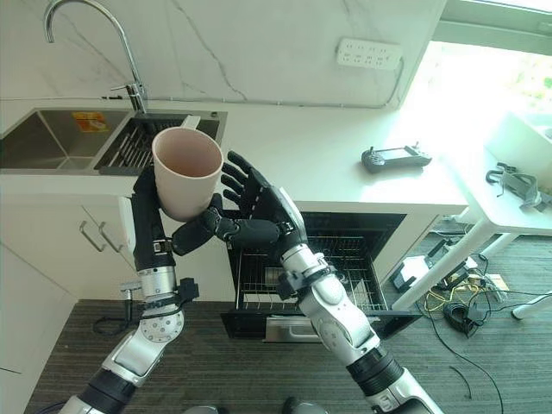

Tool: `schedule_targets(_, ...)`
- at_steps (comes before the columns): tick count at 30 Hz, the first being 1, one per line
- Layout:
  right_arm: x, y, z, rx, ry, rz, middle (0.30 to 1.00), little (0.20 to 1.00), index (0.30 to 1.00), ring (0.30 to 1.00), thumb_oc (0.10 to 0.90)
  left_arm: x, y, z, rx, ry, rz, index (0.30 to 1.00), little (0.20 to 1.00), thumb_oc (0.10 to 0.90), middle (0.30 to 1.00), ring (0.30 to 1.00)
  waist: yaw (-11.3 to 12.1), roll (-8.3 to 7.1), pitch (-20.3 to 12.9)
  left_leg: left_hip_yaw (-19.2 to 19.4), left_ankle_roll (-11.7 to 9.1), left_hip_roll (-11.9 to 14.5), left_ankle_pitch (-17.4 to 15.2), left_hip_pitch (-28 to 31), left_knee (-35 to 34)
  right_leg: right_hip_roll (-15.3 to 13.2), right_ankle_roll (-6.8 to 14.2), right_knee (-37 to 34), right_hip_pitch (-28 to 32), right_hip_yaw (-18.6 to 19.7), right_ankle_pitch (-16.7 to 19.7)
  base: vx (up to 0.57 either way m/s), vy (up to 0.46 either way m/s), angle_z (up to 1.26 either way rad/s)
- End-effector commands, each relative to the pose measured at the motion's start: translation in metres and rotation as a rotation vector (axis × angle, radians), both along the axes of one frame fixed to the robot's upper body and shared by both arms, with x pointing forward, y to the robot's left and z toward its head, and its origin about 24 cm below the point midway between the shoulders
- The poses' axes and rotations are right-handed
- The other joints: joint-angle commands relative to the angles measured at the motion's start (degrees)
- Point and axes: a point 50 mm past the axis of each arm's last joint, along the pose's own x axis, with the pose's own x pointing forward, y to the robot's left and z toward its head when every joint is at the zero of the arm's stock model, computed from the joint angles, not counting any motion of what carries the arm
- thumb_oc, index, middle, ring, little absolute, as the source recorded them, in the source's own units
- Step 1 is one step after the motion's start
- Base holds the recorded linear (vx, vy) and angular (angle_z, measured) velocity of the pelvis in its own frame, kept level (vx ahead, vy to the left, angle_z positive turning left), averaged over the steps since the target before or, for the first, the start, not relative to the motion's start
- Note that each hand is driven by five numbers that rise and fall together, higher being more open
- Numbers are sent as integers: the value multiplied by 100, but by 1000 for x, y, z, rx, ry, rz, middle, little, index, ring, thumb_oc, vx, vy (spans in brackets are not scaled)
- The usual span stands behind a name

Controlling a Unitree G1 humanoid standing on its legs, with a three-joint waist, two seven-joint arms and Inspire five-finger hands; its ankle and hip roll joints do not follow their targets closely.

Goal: Place the dishes in the dishwasher.

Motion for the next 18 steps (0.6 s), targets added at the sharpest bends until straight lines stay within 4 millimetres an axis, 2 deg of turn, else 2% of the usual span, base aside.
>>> schedule_targets(1, 1, 16, 63, 163, -235, 91, 900, 900, 900, 900, 800, 7, -16, 40, -7, -221, -124, 300, 300, 400, 300, 300, 81, -129, -305, 75, -27, 214, -147, 18, 27, -187, 486, -243, 684, 349, -553, -2, -7, 9)
schedule_targets(10, -2, 15, 80, 210, -299, 97, 900, 900, 900, 900, 800, 10, -19, 23, -18, -124, -143, 300, 300, 400, 300, 300, 116, -139, -271, 36, -15, 205, -132, -7, 27, -173, 475, -243, 658, 381, -530, 0, -5, 3)
schedule_targets(16, -2, 14, 82, 217, -291, 95, 900, 900, 900, 900, 800, 10, -19, 16, 3, -102, -153, 300, 300, 400, 300, 300, 116, -140, -267, 36, -5, 193, -144, 3, 27, -173, 472, -243, 664, 396, -532, 6, 0, 0)
schedule_targets(18, 0, 16, 77, 204, -256, 95, 900, 900, 900, 900, 800, 8, -21, 16, 18, -116, -173, 300, 300, 400, 300, 300, 120, -140, -269, 28, -1, 186, -146, 3, 27, -172, 475, -243, 663, 400, -529, 0, 0, 0)
